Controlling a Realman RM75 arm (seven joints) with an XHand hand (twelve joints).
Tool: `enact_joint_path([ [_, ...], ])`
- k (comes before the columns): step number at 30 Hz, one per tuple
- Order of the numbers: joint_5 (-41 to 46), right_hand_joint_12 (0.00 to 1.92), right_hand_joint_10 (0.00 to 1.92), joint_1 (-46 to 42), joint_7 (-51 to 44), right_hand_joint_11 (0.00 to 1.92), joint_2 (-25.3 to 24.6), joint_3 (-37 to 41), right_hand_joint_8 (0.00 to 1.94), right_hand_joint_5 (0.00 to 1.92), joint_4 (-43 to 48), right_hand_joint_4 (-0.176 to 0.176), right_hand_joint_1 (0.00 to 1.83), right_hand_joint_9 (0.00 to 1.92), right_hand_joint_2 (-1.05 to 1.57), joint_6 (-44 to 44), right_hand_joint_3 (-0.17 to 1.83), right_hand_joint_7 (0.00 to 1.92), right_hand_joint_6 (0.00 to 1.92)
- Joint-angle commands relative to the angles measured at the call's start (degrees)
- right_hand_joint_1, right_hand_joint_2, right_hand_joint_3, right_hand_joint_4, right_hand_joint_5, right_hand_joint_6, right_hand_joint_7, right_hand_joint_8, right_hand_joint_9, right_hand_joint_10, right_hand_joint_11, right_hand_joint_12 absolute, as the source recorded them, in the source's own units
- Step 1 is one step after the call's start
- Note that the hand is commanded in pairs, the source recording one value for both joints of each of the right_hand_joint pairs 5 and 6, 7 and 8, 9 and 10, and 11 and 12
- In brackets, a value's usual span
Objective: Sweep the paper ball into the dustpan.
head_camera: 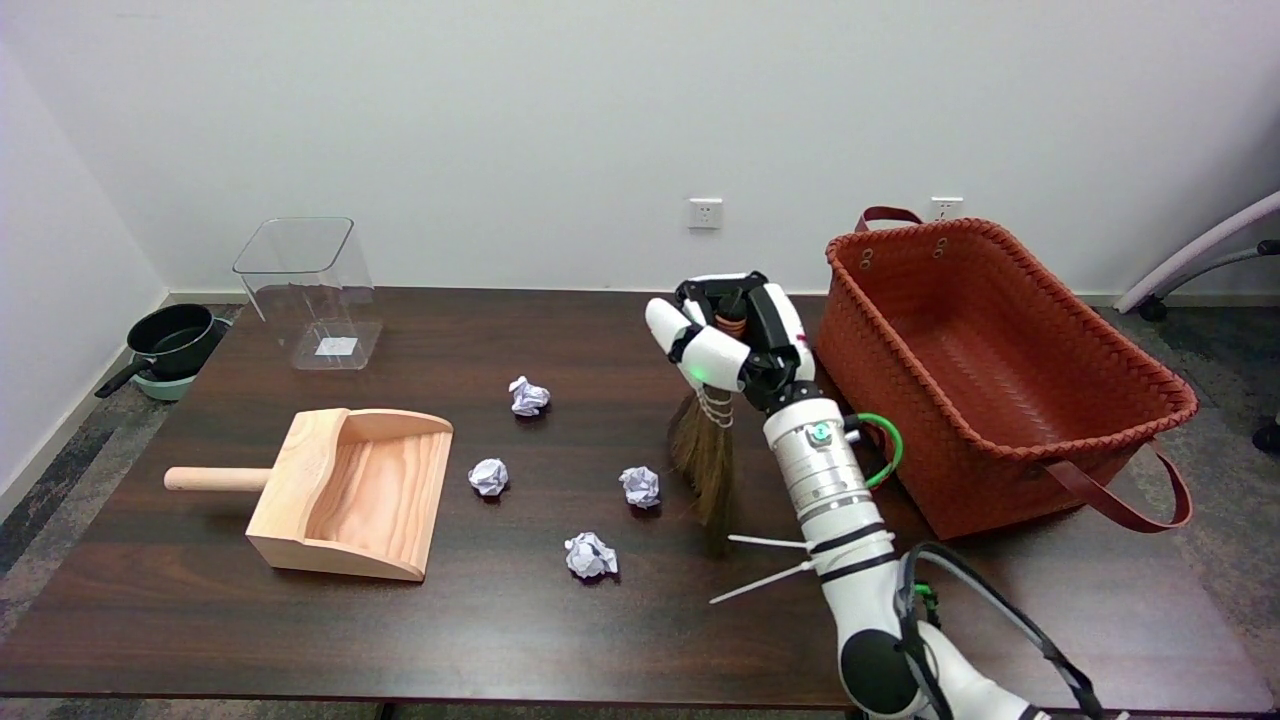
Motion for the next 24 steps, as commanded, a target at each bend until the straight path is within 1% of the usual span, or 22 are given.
enact_joint_path([
  [1, 9.4, 1.84, 1.91, 8.5, -0.7, 1.84, -1.4, -13.7, 1.92, 1.92, 12.1, 0.000, 1.14, 1.91, 1.57, -9.5, 0.48, 1.92, 1.92],
  [6, 13.3, 1.84, 1.91, 17.3, -0.7, 1.84, -1.5, -20.5, 1.92, 1.92, 16.3, 0.000, 1.14, 1.91, 1.57, -8.3, 0.48, 1.92, 1.92],
  [9, 15.6, 1.84, 1.91, 20.9, -0.6, 1.84, -1.2, -23.0, 1.92, 1.92, 17.0, 0.000, 1.14, 1.91, 1.57, -6.1, 0.48, 1.92, 1.92],
  [14, 16.4, 1.83, 1.91, 25.9, -0.6, 1.83, -1.9, -23.5, 1.92, 1.92, 18.0, 0.000, 1.14, 1.91, 1.57, -1.0, 0.47, 1.92, 1.92],
  [17, 16.4, 1.83, 1.91, 28.4, -0.6, 1.83, -3.3, -23.7, 1.92, 1.92, 19.4, 0.000, 1.14, 1.91, 1.57, 1.2, 0.46, 1.92, 1.92],
  [21, 17.1, 1.83, 1.90, 30.2, -0.6, 1.83, -5.7, -24.2, 1.92, 1.92, 21.1, 0.000, 1.13, 1.90, 1.57, 1.8, 0.46, 1.92, 1.92],
  [24, 20.2, 1.83, 1.90, 30.5, -0.6, 1.83, -6.8, -25.2, 1.92, 1.92, 21.1, 0.000, 1.13, 1.90, 1.57, 2.3, 0.46, 1.92, 1.92],
])
